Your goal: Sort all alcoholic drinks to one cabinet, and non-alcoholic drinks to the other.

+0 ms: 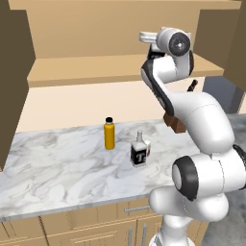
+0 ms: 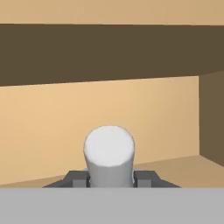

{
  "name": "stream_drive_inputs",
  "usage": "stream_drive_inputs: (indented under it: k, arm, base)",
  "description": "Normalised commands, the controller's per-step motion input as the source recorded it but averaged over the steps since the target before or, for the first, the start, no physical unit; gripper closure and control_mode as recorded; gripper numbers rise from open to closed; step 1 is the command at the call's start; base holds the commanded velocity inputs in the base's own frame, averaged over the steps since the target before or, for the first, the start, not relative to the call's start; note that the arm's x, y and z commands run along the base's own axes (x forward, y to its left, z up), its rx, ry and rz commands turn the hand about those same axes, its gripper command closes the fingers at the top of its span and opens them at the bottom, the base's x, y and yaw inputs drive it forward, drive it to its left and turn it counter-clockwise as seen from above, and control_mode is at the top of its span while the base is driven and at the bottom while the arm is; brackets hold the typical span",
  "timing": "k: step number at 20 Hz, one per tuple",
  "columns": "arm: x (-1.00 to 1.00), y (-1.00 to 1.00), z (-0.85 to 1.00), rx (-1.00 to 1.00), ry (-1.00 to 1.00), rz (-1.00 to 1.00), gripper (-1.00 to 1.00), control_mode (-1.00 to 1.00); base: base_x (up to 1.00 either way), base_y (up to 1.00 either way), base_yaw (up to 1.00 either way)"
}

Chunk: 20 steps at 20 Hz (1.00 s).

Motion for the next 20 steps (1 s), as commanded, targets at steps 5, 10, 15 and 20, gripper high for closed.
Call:
stream_drive_inputs:
  k: [5,10,15,20]
  arm:
    - [0.28,0.0,-0.24,0.0,0.0,0.0,1.0,-1.0]
    - [0.31,0.0,-0.26,0.0,0.01,0.0,1.0,-1.0]
    - [0.16,0.0,-0.17,0.0,0.0,0.0,1.0,-1.0]
    - [0.16,0.0,-0.14,0.0,0.0,0.0,-1.0,-1.0]
  base:
    - [0.0,0.0,0.0]
    - [0.0,0.0,0.0]
    - [0.0,0.0,0.0]
    - [0.0,0.0,0.0]
